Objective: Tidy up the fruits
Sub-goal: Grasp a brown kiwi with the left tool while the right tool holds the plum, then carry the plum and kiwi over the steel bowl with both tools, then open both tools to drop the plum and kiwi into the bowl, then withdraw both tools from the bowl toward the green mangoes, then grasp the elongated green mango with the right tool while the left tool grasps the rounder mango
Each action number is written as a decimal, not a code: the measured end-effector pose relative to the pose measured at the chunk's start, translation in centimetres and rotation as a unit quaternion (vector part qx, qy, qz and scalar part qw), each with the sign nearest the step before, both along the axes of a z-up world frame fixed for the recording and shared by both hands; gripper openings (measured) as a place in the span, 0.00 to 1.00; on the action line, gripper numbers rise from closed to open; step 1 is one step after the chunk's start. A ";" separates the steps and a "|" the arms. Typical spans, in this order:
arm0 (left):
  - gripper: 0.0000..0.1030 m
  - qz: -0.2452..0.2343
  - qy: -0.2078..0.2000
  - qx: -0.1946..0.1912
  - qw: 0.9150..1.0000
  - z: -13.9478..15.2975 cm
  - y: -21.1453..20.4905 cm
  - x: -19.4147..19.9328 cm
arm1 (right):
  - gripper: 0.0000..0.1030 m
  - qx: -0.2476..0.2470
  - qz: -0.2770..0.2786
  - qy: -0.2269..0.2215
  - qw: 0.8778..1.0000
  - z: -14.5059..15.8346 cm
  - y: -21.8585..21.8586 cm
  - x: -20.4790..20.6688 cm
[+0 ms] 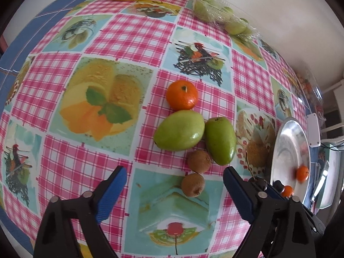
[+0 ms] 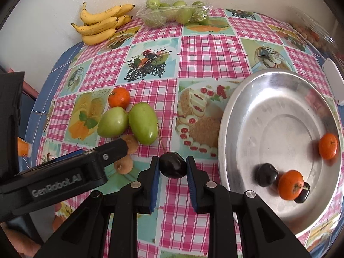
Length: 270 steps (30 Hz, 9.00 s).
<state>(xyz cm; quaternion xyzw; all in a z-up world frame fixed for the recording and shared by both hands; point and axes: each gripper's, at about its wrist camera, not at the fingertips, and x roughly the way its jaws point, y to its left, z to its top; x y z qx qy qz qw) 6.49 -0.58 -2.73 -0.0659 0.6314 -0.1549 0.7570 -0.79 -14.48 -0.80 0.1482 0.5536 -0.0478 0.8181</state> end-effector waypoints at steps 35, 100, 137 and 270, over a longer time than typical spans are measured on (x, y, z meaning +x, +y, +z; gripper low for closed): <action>0.26 -0.020 -0.019 -0.033 0.999 1.5 -1.4 -0.7 | 0.25 0.019 -0.018 -0.004 1.000 2.1 -0.9 -2.6; 0.26 -0.193 -0.092 -0.037 0.976 2.0 -15.2 -7.0 | 0.26 0.050 -0.213 0.005 0.976 1.3 -14.3 -7.4; 0.53 -0.142 -0.105 0.006 0.984 2.8 -13.1 -6.0 | 0.51 0.044 -0.203 0.004 0.978 1.6 -14.4 -7.0; 0.91 0.061 -0.012 -0.017 0.998 -0.7 0.2 4.6 | 0.64 -0.024 0.031 -0.008 0.999 -2.1 0.6 5.6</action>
